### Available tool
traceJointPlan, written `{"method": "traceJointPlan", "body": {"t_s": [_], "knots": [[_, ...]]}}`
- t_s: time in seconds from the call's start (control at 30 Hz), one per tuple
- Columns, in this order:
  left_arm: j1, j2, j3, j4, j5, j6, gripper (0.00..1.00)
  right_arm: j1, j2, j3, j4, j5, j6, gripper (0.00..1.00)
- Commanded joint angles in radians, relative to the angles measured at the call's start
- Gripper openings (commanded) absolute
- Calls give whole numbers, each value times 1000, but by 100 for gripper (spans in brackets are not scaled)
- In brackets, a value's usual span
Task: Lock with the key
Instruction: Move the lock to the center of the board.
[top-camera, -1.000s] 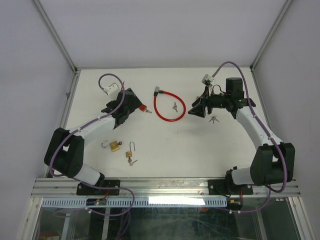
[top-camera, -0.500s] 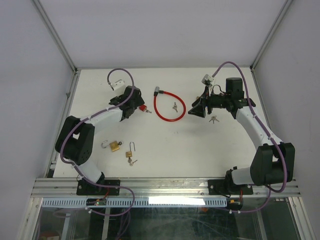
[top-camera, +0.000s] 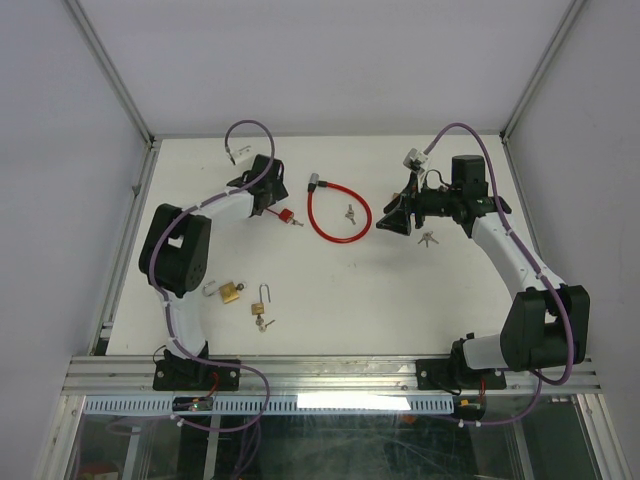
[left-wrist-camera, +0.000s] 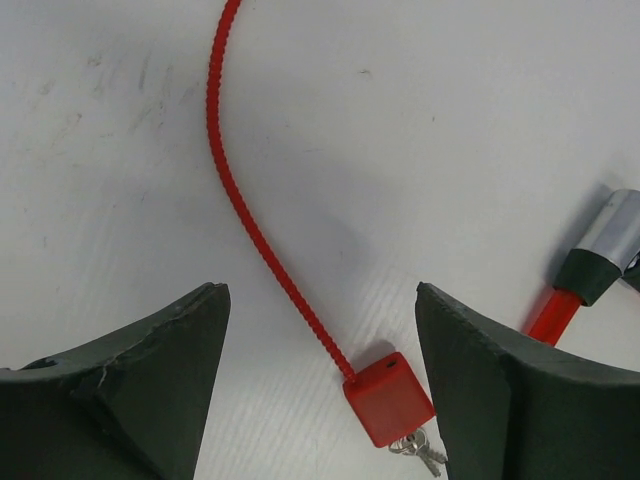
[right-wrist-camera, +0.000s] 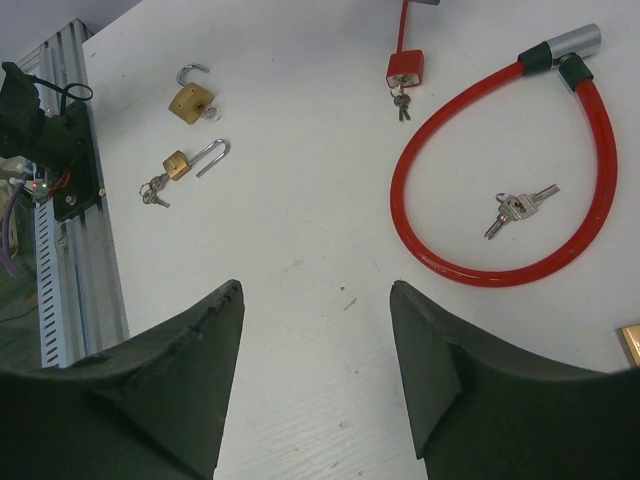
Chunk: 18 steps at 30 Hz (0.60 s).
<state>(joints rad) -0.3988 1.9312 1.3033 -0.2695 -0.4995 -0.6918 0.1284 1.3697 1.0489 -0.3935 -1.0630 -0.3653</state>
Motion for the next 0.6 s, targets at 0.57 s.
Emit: {"method": "traceJointPlan", "body": {"t_s": [0.57], "knots": [[-31, 31, 24, 60, 150, 106, 78, -2, 9, 3, 19, -31, -4, 63]]}}
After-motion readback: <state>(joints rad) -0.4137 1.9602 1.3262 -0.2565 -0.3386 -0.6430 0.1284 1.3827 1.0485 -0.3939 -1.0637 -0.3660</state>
